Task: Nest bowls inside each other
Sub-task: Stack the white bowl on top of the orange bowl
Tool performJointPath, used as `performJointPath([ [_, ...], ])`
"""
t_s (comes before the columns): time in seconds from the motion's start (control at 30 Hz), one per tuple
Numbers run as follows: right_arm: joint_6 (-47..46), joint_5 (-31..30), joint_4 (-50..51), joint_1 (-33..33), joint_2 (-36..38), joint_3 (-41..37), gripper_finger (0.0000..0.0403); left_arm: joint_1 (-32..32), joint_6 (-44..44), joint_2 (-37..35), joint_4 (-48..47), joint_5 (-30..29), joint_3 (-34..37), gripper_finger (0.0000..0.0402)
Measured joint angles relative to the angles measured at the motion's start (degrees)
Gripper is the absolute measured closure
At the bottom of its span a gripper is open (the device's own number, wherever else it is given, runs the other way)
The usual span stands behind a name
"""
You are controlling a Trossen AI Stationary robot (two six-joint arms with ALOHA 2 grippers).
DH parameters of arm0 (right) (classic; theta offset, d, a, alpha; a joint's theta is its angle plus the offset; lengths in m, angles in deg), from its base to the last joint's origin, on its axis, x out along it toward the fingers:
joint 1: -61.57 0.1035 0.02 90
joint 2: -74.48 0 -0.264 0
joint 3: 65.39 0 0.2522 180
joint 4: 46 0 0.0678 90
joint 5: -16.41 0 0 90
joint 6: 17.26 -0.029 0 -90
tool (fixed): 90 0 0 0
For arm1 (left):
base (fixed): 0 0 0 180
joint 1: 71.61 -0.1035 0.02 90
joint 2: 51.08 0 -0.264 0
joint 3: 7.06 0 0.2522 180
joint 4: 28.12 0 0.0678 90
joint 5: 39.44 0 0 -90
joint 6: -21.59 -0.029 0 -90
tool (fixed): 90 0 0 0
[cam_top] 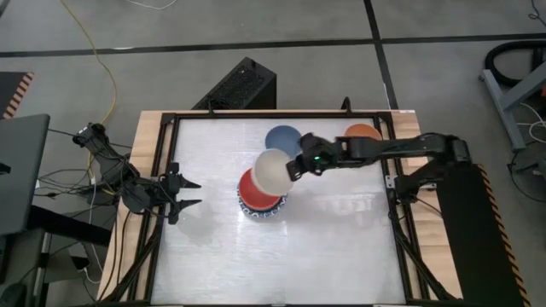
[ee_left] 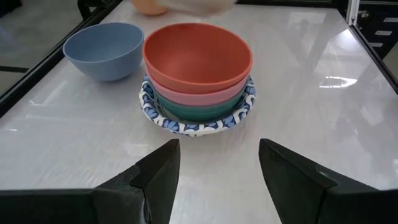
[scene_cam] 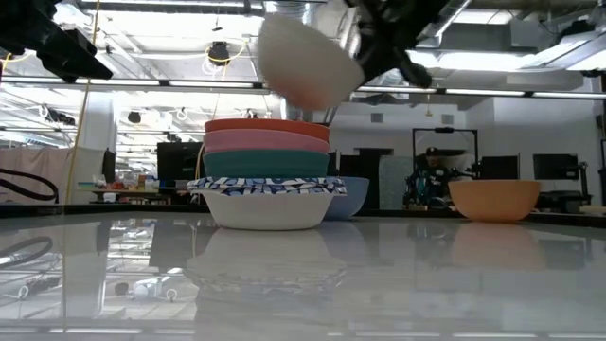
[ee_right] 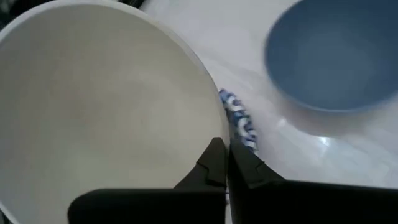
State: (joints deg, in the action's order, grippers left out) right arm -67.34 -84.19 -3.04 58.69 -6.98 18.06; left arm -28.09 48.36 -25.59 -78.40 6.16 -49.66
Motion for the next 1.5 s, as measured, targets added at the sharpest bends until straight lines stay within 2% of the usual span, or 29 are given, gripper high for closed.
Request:
performJointPath([
  [0.27,5.19,4.69,5.51,0.22,-10.67,12.43,0.0395,0.00,0.00,0.01,-0.06,0.01,0.00,0.0194],
  [0.53,7.03,4.95,16.65,0.22,-18.17,22.86,0.0394,-0.01,0.34,0.00,-0.21,0.02,0.00,0.0194],
  [0.83,6.60,5.52,20.95,-0.02,-20.72,23.20,0.0394,-0.01,2.09,0.00,-1.21,0.22,0.00,0.0194],
  [1.17,6.62,6.37,19.90,-0.29,-21.02,23.22,0.0393,-0.01,2.43,0.02,-1.41,0.17,0.00,0.0194],
  [1.5,7.03,6.17,19.61,-0.30,-21.02,23.22,0.0348,-0.01,2.43,0.02,-1.39,0.13,0.00,0.0194],
])
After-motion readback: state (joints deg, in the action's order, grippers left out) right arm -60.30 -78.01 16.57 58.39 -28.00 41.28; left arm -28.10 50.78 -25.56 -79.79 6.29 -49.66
